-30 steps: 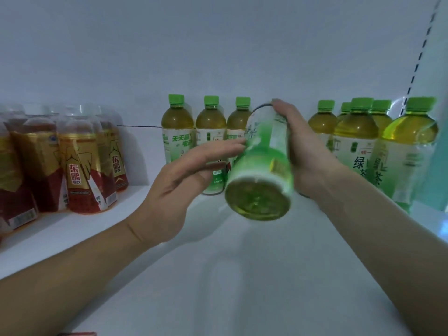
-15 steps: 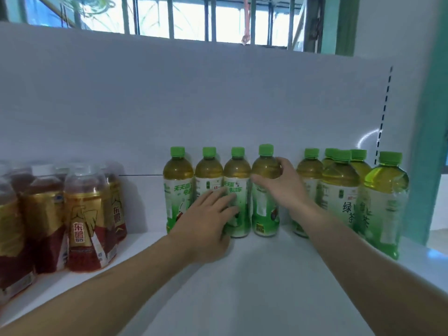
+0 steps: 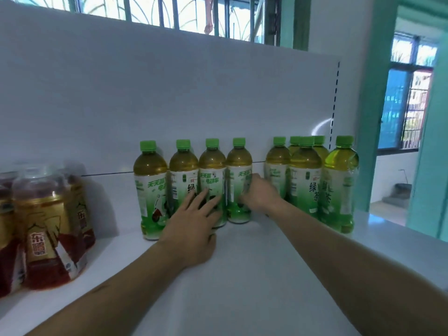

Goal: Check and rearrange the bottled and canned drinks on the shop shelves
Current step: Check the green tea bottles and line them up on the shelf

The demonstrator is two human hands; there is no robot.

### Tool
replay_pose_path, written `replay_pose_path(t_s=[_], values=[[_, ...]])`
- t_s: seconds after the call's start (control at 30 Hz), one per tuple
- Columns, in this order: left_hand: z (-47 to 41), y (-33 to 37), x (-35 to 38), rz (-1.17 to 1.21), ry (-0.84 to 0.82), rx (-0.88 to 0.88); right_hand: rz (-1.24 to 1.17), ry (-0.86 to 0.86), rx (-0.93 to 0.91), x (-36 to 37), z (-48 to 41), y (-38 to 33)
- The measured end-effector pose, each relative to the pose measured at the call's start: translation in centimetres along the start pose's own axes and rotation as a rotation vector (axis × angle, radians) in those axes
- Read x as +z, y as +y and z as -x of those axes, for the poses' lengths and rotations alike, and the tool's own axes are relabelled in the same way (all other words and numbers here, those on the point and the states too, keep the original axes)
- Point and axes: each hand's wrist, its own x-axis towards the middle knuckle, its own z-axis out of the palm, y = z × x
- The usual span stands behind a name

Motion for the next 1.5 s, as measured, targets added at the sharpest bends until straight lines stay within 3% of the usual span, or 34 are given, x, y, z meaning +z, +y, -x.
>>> replay_pose_path(t_s=[0.07,0.17,0.3,0.47,0.73,0.83,1.03,1.23,1.33,1.43,1.5], values=[[-0.1,0.3,-0.6,-0.012,-0.01,0.016,0.132,-0.01,-0.061,-2.0,0.5,-0.5],[-1.1,1.0,-1.6,-0.071,0.075,-0.004,0.314,0.168,-0.188,-7.3,1.6,-1.4],[-2.7,3.9,-3.4,0.008,0.09,-0.045,0.559,0.334,-0.191,-14.3,2.4,-1.0],[-4.5,7.4,-4.3,0.261,0.007,-0.075,0.811,0.174,-0.122,-17.1,1.9,1.3],[-4.6,10.0,-5.0,0.347,-0.161,-0.114,0.482,0.171,-0.194,-16.6,0.2,4.3],[-3.9,10.3,-5.8,0.42,-0.158,-0.174,0.349,0.209,-0.321,-16.4,0.9,3.7],[-1.8,9.7,-7.2,1.033,-0.03,-0.381,0.019,0.324,-0.493,-15.6,3.8,1.7],[0.6,10.2,-6.0,1.187,0.066,-0.53,-0.279,0.227,-0.564,-11.8,5.2,-0.1],[0.8,9.5,-5.6,1.341,0.112,-0.502,-0.539,0.058,-0.594,-10.6,5.8,0.3],[1.1,9.1,-5.5,1.452,0.064,-0.418,-0.726,-0.25,-0.564,-9.3,6.1,2.3],[1.2,9.0,-5.4,1.479,0.015,-0.382,-0.819,-0.367,-0.525,-8.4,6.2,2.9]])
